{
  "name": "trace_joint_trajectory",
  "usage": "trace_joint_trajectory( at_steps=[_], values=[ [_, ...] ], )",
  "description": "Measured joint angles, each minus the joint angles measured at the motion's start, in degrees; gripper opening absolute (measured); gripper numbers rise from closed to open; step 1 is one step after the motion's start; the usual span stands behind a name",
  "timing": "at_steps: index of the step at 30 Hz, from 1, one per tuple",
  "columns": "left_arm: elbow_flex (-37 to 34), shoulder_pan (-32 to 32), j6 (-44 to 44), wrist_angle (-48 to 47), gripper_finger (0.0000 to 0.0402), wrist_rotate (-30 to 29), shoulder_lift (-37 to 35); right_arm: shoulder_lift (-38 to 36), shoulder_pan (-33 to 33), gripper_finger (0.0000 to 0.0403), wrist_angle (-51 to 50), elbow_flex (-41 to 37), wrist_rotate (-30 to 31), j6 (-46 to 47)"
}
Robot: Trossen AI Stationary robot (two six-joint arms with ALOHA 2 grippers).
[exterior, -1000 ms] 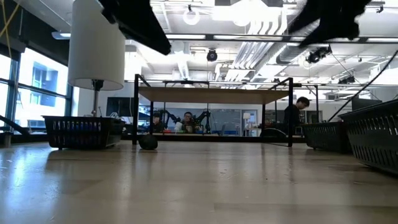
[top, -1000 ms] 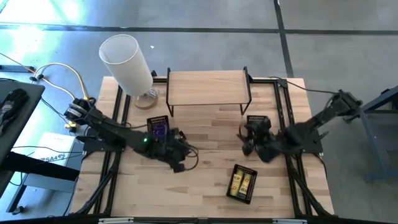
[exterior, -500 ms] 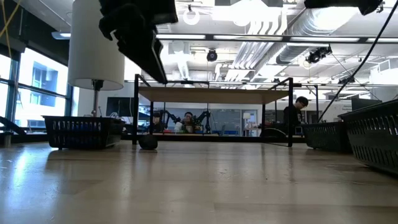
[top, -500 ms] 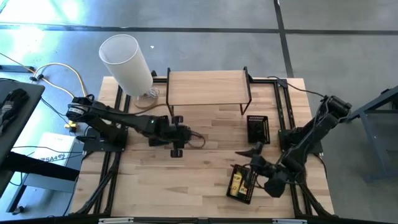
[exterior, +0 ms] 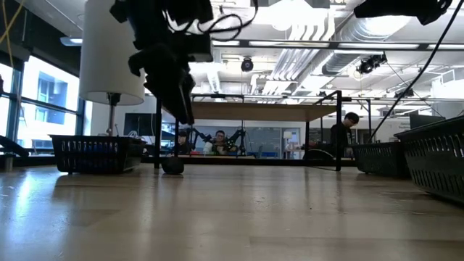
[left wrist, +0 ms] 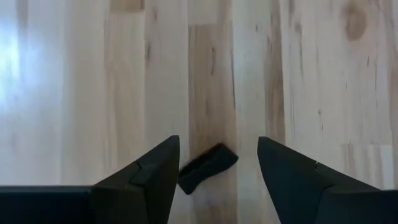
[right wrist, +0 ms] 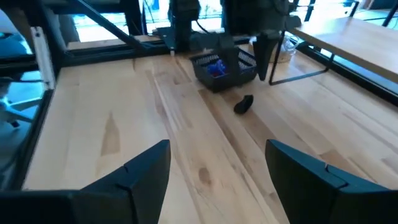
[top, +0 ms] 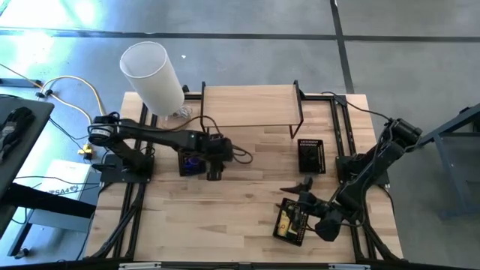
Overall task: Pick & Place Office Desk Supplies
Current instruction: Put the rubber band into the top right bin
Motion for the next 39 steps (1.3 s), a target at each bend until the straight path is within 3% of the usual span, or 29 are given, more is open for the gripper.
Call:
trace_joint_trajectory(
  at_steps=[3,11,29,34,39],
  values=[
    [0.0,0.3,-3.0,0.1,0.0208,-0.1,1.8,0.0,0.0,0.0251,0.7,0.0,-0.9,-0.6],
    [-0.1,0.6,2.1,-0.2,0.0208,-2.2,8.9,0.0,0.0,0.0251,1.8,0.0,-1.0,-1.0],
    [0.0,0.5,3.5,-1.6,0.0204,-3.2,14.3,0.0,-0.3,0.0251,2.6,0.0,-2.6,-1.0],
    [0.0,0.5,2.9,-1.7,0.0158,-3.1,14.4,0.0,-0.3,0.0251,2.6,0.0,-2.6,-1.0],
    [0.0,-0.2,3.2,-1.7,0.0063,-3.3,14.5,0.0,-0.3,0.0251,2.6,0.0,-2.6,-1.0]
  ],
)
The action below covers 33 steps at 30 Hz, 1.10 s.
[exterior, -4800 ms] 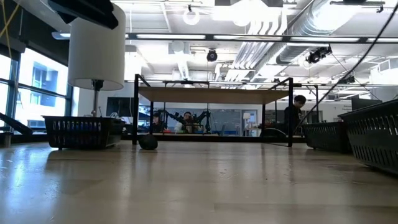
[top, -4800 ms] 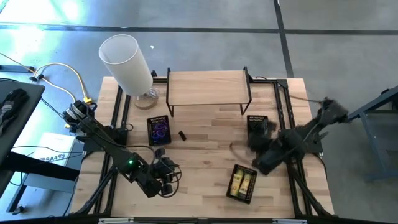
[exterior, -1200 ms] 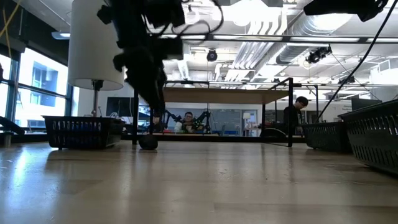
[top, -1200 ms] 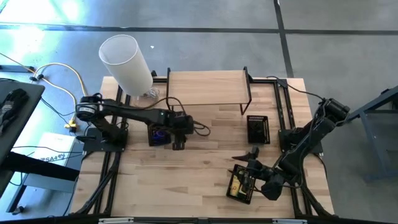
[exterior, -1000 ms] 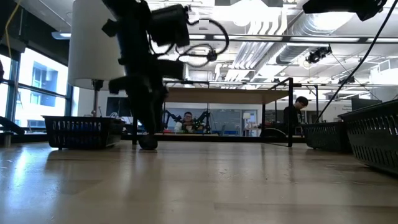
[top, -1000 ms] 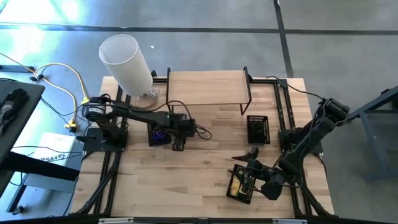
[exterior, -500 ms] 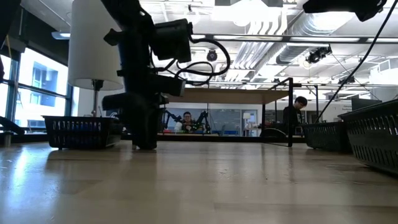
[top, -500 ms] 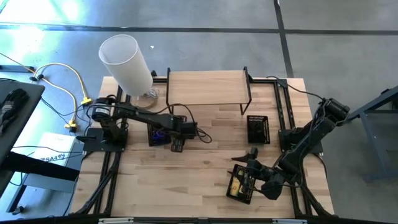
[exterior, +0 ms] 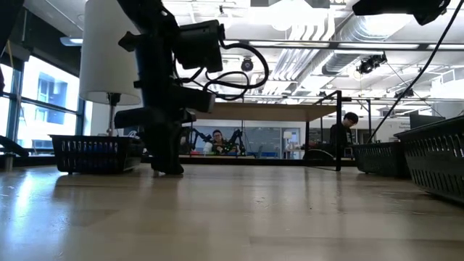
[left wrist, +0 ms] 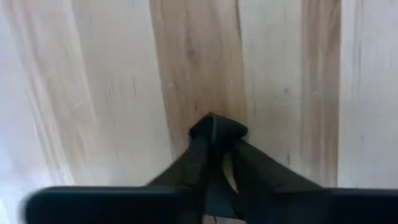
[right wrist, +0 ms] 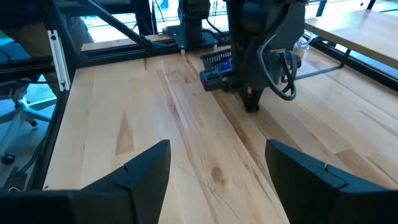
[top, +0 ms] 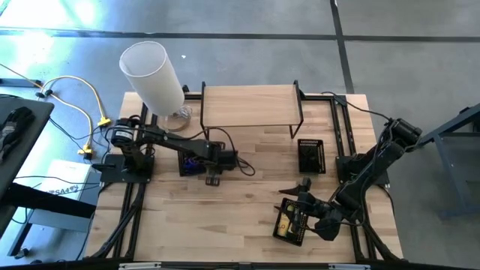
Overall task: Pick & Place Office Desk Supplies
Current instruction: Put the rubber band into the top right bin
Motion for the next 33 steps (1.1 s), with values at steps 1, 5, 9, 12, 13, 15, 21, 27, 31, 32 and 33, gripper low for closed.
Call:
trace_joint_trajectory(
  at_steps=[1,5,9,12,13,15,21,27,31,32,33],
  values=[
    [0.0,-0.2,0.2,0.0,0.0042,0.0,0.0,0.0,0.0,0.0251,0.0,0.0,0.0,0.1],
    [-0.1,-1.7,0.7,0.1,0.0005,-2.9,0.1,0.0,0.0,0.0251,0.0,0.0,0.0,0.1],
    [0.1,-4.2,0.8,0.1,0.0002,-8.6,-1.0,0.0,0.0,0.0251,0.3,0.0,0.0,0.2],
    [1.2,-6.6,0.5,0.1,0.0002,-12.8,-4.0,0.0,0.0,0.0251,1.4,0.0,-2.1,0.5],
    [1.7,-7.8,0.2,0.5,0.0002,-14.4,-5.5,0.0,0.0,0.0251,2.0,0.0,-3.3,0.5],
    [2.2,-10.7,-0.4,1.6,0.0002,-16.6,-8.1,0.0,-0.1,0.0251,2.7,0.0,-5.1,0.5],
    [2.2,-20.7,-0.9,15.0,0.0001,-19.7,-14.0,0.0,-1.5,0.0251,5.1,0.0,-9.2,0.5],
    [2.2,-29.9,-4.3,35.2,0.0001,-20.3,-14.3,0.0,-3.8,0.0251,7.2,0.0,-13.8,-0.1],
    [2.2,-33.9,-8.9,47.5,0.0001,-21.5,-14.4,0.4,-4.3,0.0251,10.6,0.0,-14.9,-3.1],
    [2.2,-34.6,-9.6,50.1,0.0001,-21.6,-14.4,0.9,-4.5,0.0251,12.6,0.0,-14.8,-5.0],
    [2.2,-35.0,-10.1,52.5,0.0001,-21.6,-14.4,1.7,-4.6,0.0251,14.7,0.0,-14.8,-7.8]
  ],
)
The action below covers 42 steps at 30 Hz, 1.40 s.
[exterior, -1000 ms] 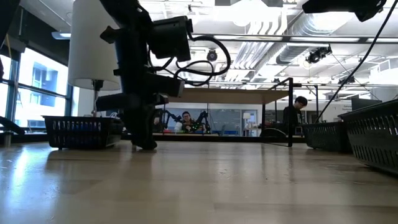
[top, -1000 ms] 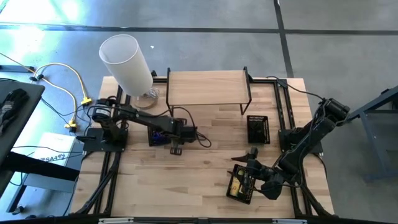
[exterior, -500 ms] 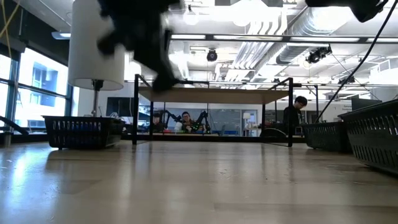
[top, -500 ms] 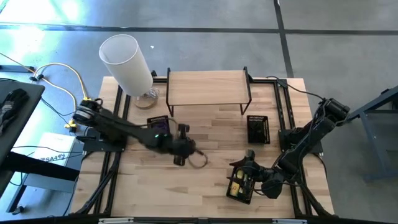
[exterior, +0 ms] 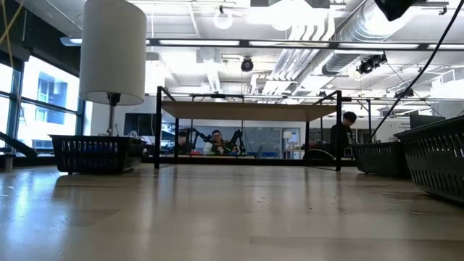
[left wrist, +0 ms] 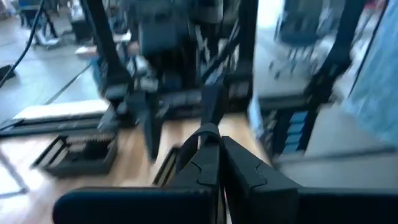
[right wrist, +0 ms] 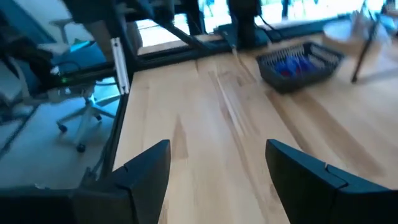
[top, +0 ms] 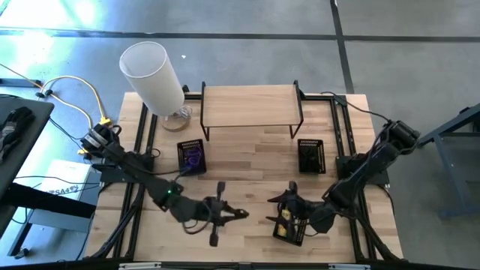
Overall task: Pick & Place Office Desk Supplies
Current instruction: Put the rubber band into the top right bin
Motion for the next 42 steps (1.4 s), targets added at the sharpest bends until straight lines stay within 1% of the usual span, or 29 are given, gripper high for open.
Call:
trace_joint_trajectory(
  at_steps=[5,7,10,14,17,21,29,33,38,42],
  values=[
    [0.0,-1.6,0.3,10.5,0.0001,0.0,0.0,4.0,-0.1,0.0251,13.1,0.0,1.1,-14.7],
    [0.0,-1.8,1.1,13.2,0.0001,0.2,0.0,6.0,0.0,0.0251,18.3,0.0,1.8,-19.7],
    [0.0,-1.9,0.9,15.2,0.0001,0.3,0.0,8.5,0.0,0.0251,26.9,0.0,3.1,-27.5],
    [0.0,-1.6,-0.1,15.5,0.0001,0.4,0.0,11.1,-0.3,0.0251,37.2,0.0,5.0,-38.2],
    [0.0,-1.2,-0.2,15.6,0.0001,0.4,0.0,12.0,-1.3,0.0251,42.5,0.0,5.0,-43.0],
    [0.0,-0.3,-1.6,15.7,0.0001,0.4,0.0,12.4,-3.5,0.0251,45.9,0.0,4.3,-45.3],
    [0.0,0.9,-1.3,16.3,0.0001,0.4,1.1,12.4,-7.5,0.0251,50.4,0.0,-5.3,-46.1],
    [0.0,1.7,-1.3,16.6,0.0001,0.6,1.0,12.4,-8.0,0.0251,51.7,0.0,-8.3,-46.3],
    [-0.1,2.8,-1.4,17.0,0.0001,0.6,1.7,12.4,-7.9,0.025,53.3,0.0,-9.2,-48.3],
    [-0.2,3.7,-1.4,17.2,0.0001,0.9,2.6,12.4,-8.2,0.0241,54.2,0.0,-9.6,-49.2]
  ],
)
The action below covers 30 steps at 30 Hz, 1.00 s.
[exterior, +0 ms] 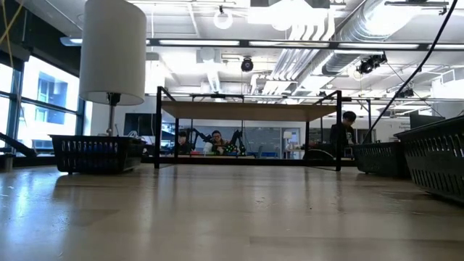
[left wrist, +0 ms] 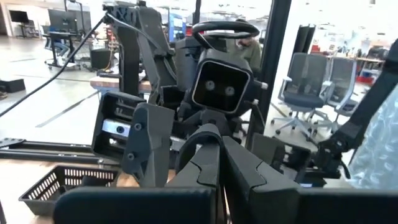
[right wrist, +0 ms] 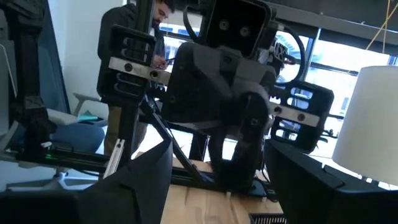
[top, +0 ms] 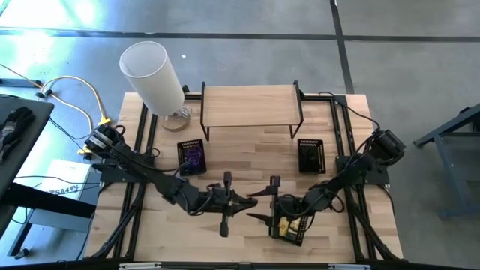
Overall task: Pick & Place Office Desk Supplies
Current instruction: Put the rubber band into the top right bin
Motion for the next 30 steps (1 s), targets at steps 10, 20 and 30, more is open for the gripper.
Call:
trace_joint_trajectory(
  at_steps=[10,20,30],
  values=[
    [0.0,0.1,2.2,1.1,0.0001,0.3,0.1,0.0,-0.1,0.015,-0.8,0.0,-0.3,0.0],
    [0.0,0.1,2.1,0.3,0.0001,0.3,0.1,0.0,-1.3,0.0016,-0.4,0.0,-1.0,0.5],
    [0.0,0.1,3.2,-2.1,0.0013,0.3,0.1,0.0,-1.2,0.0005,-2.1,0.0,-1.0,0.6]
  ],
)
